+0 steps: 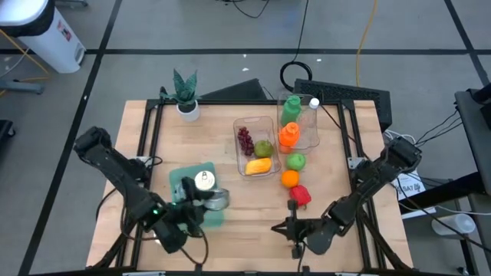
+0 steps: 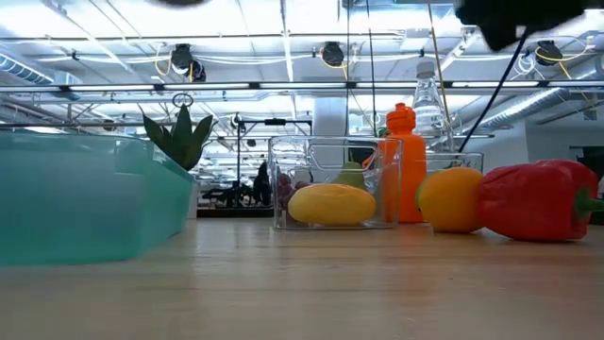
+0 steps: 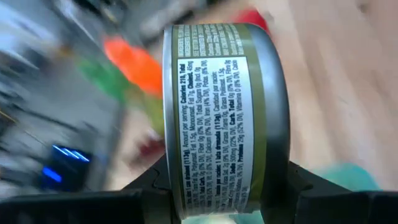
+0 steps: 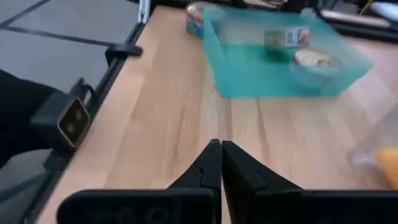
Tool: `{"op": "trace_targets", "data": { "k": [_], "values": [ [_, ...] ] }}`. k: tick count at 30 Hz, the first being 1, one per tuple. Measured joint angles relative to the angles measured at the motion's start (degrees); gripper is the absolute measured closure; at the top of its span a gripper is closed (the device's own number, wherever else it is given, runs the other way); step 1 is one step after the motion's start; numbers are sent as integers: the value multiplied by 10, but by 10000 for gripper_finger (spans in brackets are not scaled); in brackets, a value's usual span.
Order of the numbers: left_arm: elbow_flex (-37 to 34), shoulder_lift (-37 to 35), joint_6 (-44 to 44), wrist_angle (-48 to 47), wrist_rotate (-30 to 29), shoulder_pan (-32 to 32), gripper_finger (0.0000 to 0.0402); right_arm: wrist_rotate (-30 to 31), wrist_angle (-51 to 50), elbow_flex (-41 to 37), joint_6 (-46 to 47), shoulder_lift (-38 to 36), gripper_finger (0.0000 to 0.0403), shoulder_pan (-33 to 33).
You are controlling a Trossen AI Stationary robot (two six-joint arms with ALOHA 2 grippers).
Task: Pick & Place Food Item
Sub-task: Put the green tuna can into the green bin
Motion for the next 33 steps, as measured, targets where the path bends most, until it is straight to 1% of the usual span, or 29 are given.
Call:
{"op": "trace_targets", "data": {
  "k": [3, 6, 9, 14, 20, 26, 28, 33],
  "values": [
    [0, 10, -126, -111, 86, 0, 261, -23, 52, -42, 0, 1, 403, -8],
    [-1, 38, -197, -186, 142, 2, 261, -23, 85, -65, 2, 0, 403, -13],
    [-1, 83, -215, -224, 199, 15, 261, -23, 90, -73, 2, 1, 403, -19],
    [-1, 154, -213, -239, 258, 46, 261, -24, 93, -73, 0, 0, 403, -28],
    [0, 210, -216, -263, 291, 76, 261, -24, 94, -73, 0, 0, 403, -30],
    [1, 226, -217, -265, 306, 90, 261, -23, 96, -73, 4, 0, 403, -30],
    [1, 226, -219, -259, 316, 90, 244, -24, 97, -73, 4, 0, 403, -30],
    [0, 224, -234, -250, 344, 90, 136, -24, 97, -73, 4, 0, 403, -30]
  ]
}}
